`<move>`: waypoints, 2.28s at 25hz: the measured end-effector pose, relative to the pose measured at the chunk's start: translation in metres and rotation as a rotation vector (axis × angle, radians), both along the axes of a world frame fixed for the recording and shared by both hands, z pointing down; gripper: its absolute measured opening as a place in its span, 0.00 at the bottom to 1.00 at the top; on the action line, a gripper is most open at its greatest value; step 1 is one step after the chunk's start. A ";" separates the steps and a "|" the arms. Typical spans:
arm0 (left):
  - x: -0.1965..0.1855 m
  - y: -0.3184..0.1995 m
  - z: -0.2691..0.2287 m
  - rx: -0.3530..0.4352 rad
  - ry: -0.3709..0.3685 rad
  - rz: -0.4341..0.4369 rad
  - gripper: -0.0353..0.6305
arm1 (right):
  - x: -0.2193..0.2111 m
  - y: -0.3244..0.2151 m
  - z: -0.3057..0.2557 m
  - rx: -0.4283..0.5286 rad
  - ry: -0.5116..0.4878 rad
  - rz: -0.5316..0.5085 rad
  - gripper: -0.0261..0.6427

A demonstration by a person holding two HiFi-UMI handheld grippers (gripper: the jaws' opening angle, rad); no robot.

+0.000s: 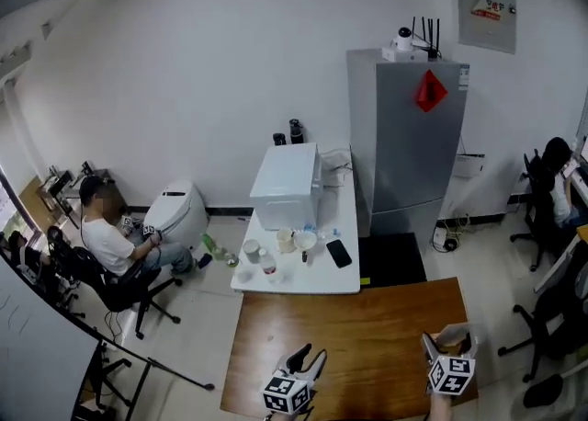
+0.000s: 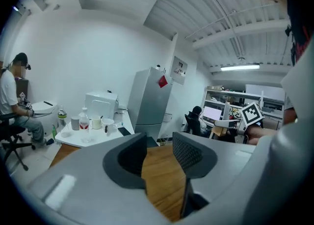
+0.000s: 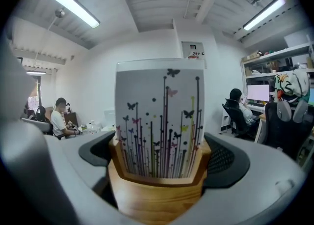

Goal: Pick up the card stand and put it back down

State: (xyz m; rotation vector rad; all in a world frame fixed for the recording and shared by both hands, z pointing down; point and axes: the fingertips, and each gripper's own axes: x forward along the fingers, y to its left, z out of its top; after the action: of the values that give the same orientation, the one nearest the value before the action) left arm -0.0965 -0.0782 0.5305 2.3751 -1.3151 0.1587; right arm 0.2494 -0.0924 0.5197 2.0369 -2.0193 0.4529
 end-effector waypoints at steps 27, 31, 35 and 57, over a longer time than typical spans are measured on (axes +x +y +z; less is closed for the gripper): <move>-0.108 0.073 0.020 -0.030 0.055 -0.136 0.15 | -0.185 0.016 0.048 -0.057 -0.046 -0.362 0.86; -0.165 0.116 0.039 -0.117 0.032 -0.257 0.15 | -0.289 0.008 0.124 -0.090 -0.037 -0.513 0.86; -0.229 0.159 0.072 -0.195 -0.004 -0.393 0.15 | -0.387 -0.010 0.243 -0.229 0.011 -0.623 0.86; -0.229 0.134 0.125 -0.199 0.084 -0.185 0.15 | -0.319 0.077 0.234 -0.300 -0.203 -0.426 0.48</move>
State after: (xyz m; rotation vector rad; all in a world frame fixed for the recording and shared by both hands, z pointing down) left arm -0.3259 0.0554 0.6554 2.0619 -1.4015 0.1276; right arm -0.0699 -0.0150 0.7534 1.3879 -2.2574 0.8358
